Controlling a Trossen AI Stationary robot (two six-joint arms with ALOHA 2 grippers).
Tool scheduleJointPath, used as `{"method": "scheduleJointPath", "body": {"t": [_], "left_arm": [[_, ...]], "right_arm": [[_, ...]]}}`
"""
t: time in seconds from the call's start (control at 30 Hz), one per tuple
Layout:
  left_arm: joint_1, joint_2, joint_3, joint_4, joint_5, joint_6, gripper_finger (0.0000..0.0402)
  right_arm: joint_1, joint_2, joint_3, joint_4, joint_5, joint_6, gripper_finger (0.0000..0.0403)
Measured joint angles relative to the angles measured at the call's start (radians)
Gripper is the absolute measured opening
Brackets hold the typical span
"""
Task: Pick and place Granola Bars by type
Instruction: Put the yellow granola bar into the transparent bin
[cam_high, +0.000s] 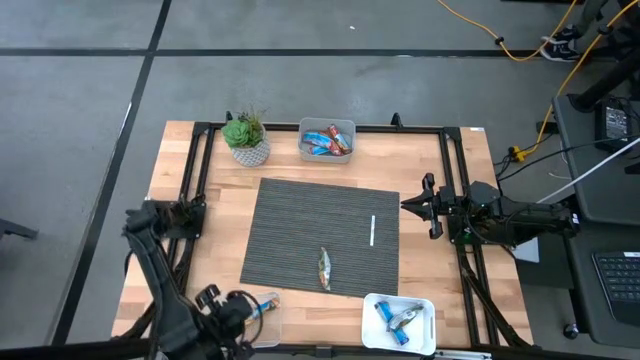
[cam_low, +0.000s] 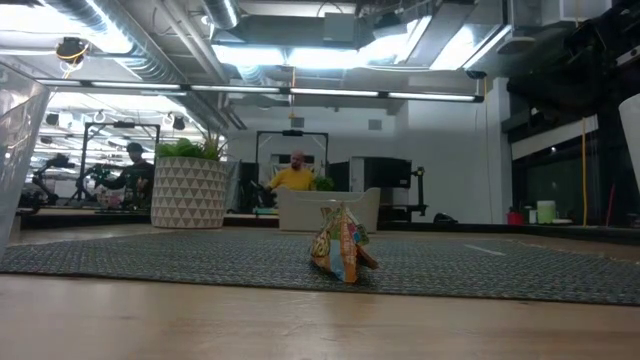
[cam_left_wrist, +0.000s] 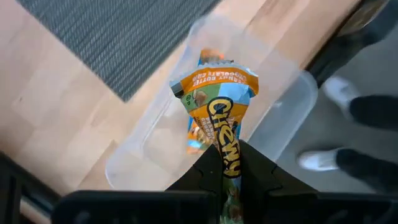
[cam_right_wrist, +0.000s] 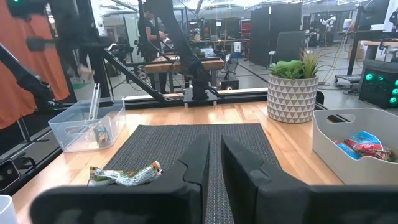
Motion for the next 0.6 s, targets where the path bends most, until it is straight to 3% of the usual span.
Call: {"method": "scheduleJointPath", "body": {"t": [0.3, 0.6], "left_arm": [[0.007, 0.156, 0.0, -0.007, 0.134, 0.117, 0.002], [0.038, 0.191, 0.0, -0.008, 0.133, 0.23, 0.002]], "right_arm": [[0.0, 0.0, 0.0, 0.0, 0.0, 0.0, 0.0046], [0.0, 0.0, 0.0, 0.0, 0.0, 0.0, 0.0046]]}}
